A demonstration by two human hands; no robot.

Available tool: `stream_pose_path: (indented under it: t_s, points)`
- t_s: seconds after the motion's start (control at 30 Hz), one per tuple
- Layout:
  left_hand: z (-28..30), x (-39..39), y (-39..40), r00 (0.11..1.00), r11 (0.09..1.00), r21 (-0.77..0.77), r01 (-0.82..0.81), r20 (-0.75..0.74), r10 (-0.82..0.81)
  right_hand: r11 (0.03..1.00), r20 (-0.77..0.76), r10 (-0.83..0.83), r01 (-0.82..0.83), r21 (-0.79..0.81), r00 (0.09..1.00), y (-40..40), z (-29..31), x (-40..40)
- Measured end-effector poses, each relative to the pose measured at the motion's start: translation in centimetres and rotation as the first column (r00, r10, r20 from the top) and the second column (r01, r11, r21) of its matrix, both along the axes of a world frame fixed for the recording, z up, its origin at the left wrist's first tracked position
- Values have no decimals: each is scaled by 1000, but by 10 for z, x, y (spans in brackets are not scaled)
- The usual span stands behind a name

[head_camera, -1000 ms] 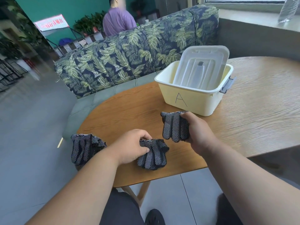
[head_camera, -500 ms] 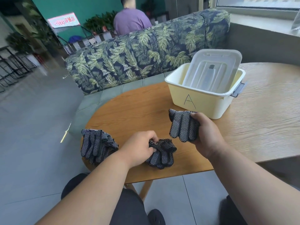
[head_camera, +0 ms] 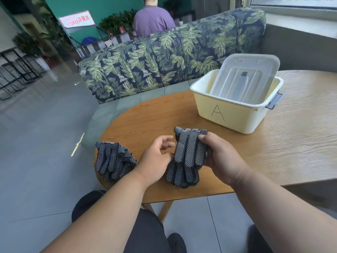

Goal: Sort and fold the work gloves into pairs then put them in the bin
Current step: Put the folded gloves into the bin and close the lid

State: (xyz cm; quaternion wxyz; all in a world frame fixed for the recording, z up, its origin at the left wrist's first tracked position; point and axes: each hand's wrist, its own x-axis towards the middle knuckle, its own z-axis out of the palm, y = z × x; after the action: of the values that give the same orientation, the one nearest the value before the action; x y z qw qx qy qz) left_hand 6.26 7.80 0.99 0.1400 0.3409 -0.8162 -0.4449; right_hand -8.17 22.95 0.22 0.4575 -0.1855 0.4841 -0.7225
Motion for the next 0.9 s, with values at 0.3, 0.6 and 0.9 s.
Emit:
stream_pose_path:
  t_s: [0.3,0.6,0.9]
  points:
    - [12,22,17,876,919,208,-334,-292,384,978,-182,70,-32,204,981,-13,-20,22]
    - [48,61,-18,882,918,-92,-386,-327,338,876,-601,46,257,408,798,-12,-21,29]
    - [71,110,-108,842,837,-538,-101,401,360,863,-651,60,288,414,757,-16,-28,29]
